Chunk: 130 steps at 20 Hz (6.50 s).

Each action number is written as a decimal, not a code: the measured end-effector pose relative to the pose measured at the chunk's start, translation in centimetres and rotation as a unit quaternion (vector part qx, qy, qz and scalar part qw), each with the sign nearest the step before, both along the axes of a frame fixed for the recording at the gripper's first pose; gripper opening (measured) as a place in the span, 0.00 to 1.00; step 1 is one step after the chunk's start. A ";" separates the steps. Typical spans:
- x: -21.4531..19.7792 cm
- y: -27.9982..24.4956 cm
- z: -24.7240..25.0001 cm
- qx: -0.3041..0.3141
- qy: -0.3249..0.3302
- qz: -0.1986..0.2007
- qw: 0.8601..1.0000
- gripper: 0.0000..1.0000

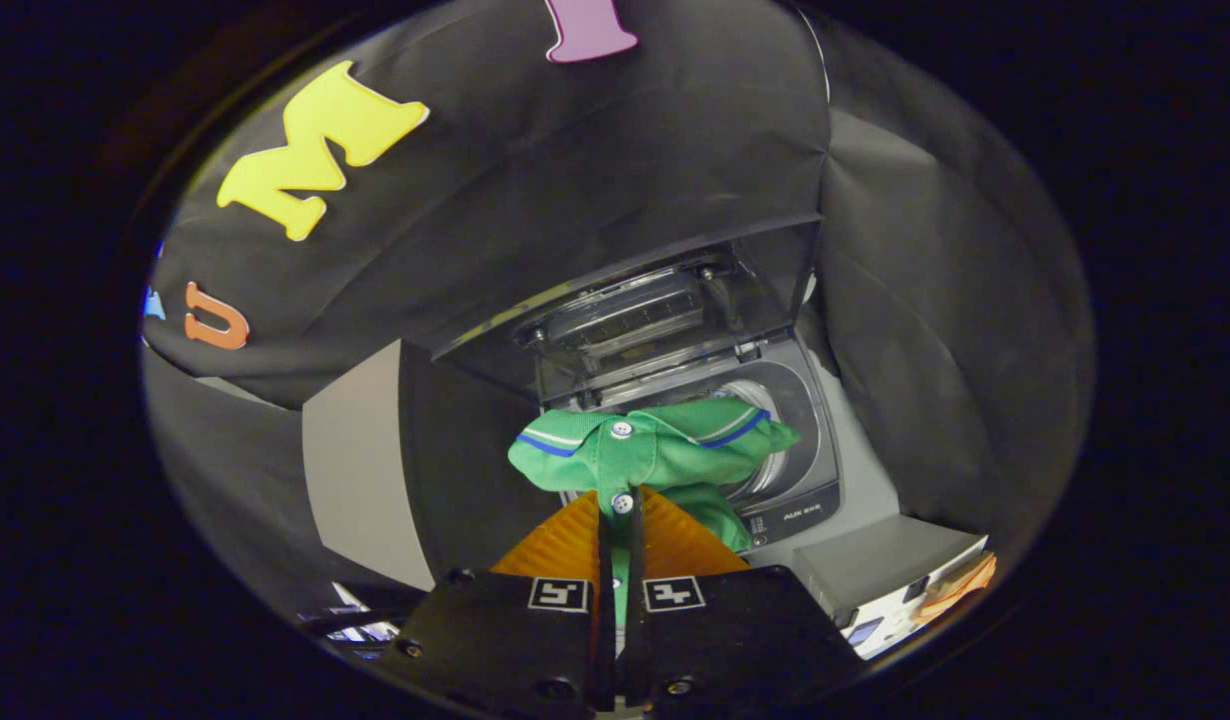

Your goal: Put the clothes into the washing machine and then close the washing machine lid.

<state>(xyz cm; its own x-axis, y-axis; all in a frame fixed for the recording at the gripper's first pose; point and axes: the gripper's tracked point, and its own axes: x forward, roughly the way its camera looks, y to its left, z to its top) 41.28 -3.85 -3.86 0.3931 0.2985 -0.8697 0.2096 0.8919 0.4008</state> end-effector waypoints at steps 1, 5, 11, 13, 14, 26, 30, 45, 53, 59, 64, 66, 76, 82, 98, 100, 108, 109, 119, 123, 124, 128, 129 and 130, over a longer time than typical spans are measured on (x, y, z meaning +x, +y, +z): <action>0.3 0.0 -0.6 0.002 -0.001 -0.001 1.000 0.07; 1.1 0.3 -4.0 0.010 -0.001 0.002 1.000 0.07; 2.6 0.7 -9.4 0.019 -0.001 0.005 1.000 0.07; 2.9 0.1 -11.1 0.013 0.000 0.004 1.000 0.07; 3.2 0.0 -12.1 0.010 0.000 0.006 1.000 0.07; 4.4 -0.2 -16.9 -0.015 -0.030 0.065 0.997 0.18; 4.3 -0.7 -13.4 -0.050 -0.076 0.105 0.990 0.51; 12.1 0.4 3.1 -0.131 -0.262 0.139 0.946 0.68; 17.3 2.7 5.5 -0.129 -0.338 0.136 0.922 0.68; 19.8 3.8 2.8 -0.131 -0.374 0.130 0.909 0.68; 19.9 3.5 -0.7 -0.133 -0.357 0.119 0.917 0.69; 20.1 3.5 -1.0 -0.109 -0.359 0.104 0.921 0.69; 17.3 3.4 -1.1 -0.103 -0.377 0.108 0.914 0.73; 15.6 3.4 -1.3 -0.109 -0.368 0.100 0.918 0.73; 8.5 2.9 -3.6 -0.164 -0.331 0.042 0.928 0.74; 6.9 2.9 -4.5 -0.170 -0.317 0.038 0.932 0.74; -1.8 2.3 -1.4 -0.170 -0.330 -0.007 0.929 0.75; -2.8 2.1 -0.9 -0.168 -0.336 -0.016 0.927 0.75; -15.9 0.8 6.7 -0.192 -0.438 -0.055 0.877 0.75; -19.8 0.7 6.2 -0.198 -0.467 -0.029 0.861 0.92; -20.9 0.2 5.8 -0.205 -0.466 -0.027 0.860 0.97; -25.7 -0.9 6.2 -0.231 -0.497 -0.022 0.836 0.97; -27.2 -1.0 6.3 -0.236 -0.509 -0.013 0.828 0.97; -28.4 -1.3 6.5 -0.242 -0.517 -0.010 0.821 0.97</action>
<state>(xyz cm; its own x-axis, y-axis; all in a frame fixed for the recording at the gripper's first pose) 12.90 -5.11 2.65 0.9966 0.0007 -0.0824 -0.0029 0.9996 -0.0264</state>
